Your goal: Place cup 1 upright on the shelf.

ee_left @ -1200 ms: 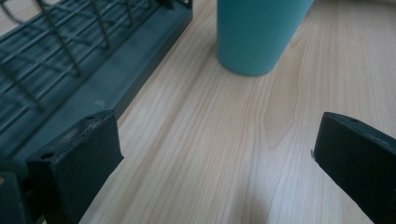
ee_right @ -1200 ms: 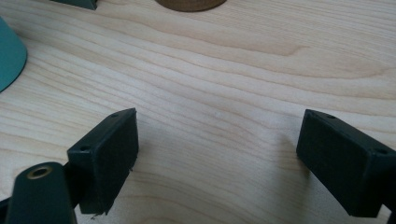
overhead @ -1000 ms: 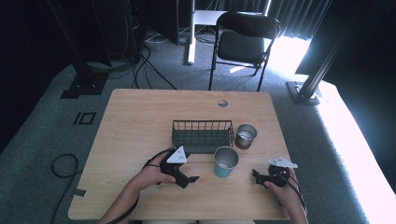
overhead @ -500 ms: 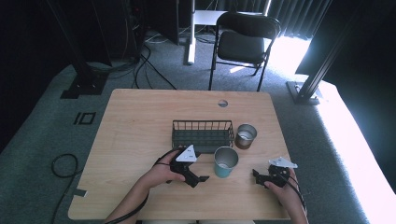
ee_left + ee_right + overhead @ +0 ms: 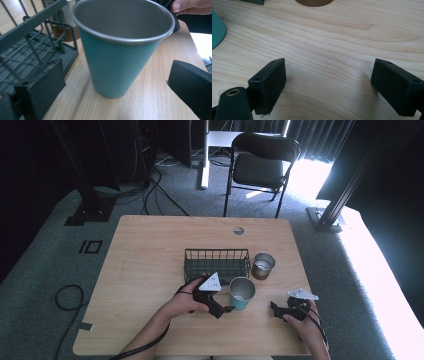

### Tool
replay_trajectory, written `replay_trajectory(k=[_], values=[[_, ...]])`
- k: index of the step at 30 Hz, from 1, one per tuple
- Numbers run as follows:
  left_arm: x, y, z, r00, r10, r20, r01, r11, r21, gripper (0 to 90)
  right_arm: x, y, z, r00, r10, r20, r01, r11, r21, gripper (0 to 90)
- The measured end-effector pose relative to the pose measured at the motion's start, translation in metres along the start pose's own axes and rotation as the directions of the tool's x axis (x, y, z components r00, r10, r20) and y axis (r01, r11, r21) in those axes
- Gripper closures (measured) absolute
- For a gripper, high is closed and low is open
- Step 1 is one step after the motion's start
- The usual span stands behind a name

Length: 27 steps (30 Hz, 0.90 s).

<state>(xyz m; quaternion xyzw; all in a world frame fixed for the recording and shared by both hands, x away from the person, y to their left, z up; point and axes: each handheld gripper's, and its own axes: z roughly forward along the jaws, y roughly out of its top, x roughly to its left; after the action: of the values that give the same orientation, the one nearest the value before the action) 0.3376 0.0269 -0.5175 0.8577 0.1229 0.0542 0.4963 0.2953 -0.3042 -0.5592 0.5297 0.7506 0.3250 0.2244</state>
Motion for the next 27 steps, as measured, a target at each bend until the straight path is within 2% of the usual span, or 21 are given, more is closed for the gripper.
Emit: replay_trajectory(k=[7,8,18,22,24,27], values=[[0.001,0.006,0.007,1.0000,-0.001,-0.002,0.001,0.9999,-0.013,1.3,0.000,0.000,0.000,1.0000,0.000,0.000,0.000,1.000,0.000,12.4],[0.000,0.009,0.011,1.0000,0.002,0.008,-0.001,0.9997,-0.023,1.3,0.000,0.000,0.000,1.0000,0.000,0.000,0.000,1.000,0.000,12.4],[-0.001,0.014,0.026,0.9999,0.015,0.005,-0.015,0.9997,-0.020,1.3,0.000,0.000,0.000,1.0000,0.000,0.000,0.000,1.000,0.000,12.3],[-0.003,0.016,0.030,0.9997,0.019,0.017,-0.019,0.9996,-0.023,1.4,0.000,0.000,0.000,1.0000,0.000,0.000,0.000,1.000,0.000,12.3],[-0.004,0.016,0.033,0.9992,0.034,0.021,-0.033,0.9993,-0.019,1.3,0.000,0.000,0.000,1.0000,0.000,0.000,0.000,1.000,0.000,12.3],[-0.004,0.018,0.037,0.9994,0.024,0.024,-0.023,0.9989,-0.040,1.3,0.000,0.000,0.000,1.0000,-0.001,0.000,0.001,1.000,0.000,12.3]])
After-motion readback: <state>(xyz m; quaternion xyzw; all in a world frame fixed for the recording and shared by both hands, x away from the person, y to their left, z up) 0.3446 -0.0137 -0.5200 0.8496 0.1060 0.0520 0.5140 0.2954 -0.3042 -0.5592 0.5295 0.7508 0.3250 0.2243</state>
